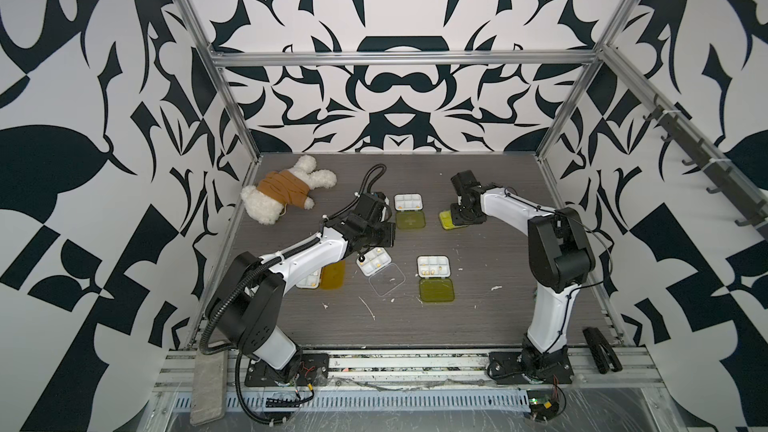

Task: Close pillboxes
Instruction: Adjust the pillbox at the center of the board.

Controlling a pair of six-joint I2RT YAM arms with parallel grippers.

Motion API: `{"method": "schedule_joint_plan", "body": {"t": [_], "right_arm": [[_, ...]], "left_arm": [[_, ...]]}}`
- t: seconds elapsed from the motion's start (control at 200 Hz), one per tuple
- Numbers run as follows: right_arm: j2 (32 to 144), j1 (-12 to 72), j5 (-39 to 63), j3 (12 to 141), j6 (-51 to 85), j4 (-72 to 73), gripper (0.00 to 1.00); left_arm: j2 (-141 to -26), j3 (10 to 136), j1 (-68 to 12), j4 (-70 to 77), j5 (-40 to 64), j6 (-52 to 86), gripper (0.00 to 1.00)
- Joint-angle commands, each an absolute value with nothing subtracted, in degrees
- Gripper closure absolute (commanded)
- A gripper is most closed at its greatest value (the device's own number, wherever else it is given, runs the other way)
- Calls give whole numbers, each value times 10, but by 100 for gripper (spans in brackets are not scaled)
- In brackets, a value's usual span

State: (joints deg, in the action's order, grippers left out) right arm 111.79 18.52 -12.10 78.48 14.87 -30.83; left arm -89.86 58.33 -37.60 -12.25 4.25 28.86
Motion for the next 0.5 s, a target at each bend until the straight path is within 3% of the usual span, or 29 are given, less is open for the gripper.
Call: {"method": "schedule_joint_plan", "body": {"t": [0.0,0.495], "right_arm": [[1119,185,-125,763,149,-308,56],[1121,186,-116,731,162,-294,58]], "left_arm": [[-901,592,-374,-131,45,286,97],[-903,591,-374,-129,57,288,97]]}}
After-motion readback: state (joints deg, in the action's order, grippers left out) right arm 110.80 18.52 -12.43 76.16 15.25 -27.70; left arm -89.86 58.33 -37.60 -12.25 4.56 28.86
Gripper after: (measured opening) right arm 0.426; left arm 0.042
